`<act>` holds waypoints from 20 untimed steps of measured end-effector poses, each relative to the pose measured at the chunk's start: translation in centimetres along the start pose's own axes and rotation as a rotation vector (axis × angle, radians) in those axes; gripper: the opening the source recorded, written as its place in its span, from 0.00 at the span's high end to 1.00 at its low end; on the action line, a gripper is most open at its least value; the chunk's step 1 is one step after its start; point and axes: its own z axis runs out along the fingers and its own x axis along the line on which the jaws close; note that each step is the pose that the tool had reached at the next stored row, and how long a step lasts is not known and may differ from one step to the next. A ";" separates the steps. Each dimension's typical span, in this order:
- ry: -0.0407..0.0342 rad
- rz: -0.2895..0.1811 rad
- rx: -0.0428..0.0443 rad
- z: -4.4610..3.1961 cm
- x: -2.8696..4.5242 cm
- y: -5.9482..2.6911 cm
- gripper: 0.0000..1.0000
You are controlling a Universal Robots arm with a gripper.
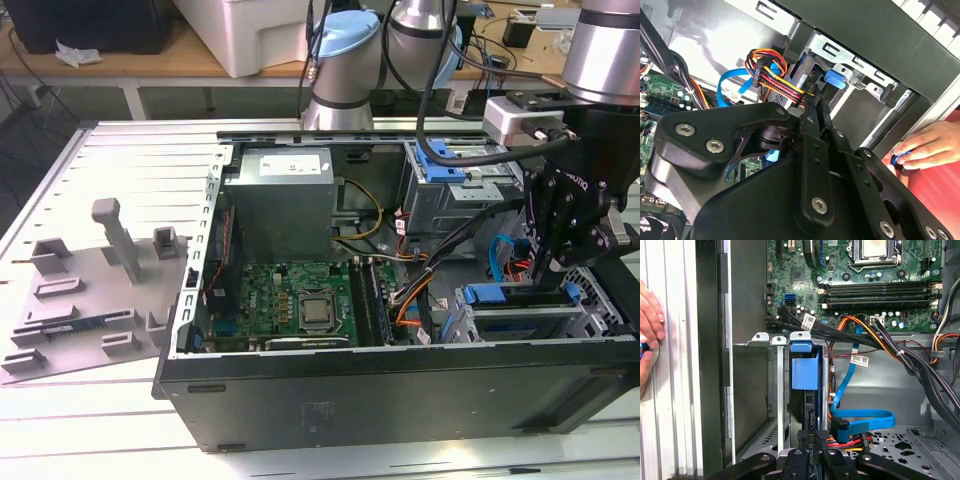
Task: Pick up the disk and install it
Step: 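Insert the disk into the insertion slot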
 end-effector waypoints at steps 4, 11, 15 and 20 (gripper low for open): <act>-0.0032 0.000 -0.0001 0.00 0.01 0.00 0.84; -0.0112 0.001 -0.0001 0.06 0.01 0.00 0.84; -0.0112 0.001 -0.0001 0.12 0.03 -0.02 0.84; -0.0112 0.001 -0.0001 0.20 0.06 -0.02 0.84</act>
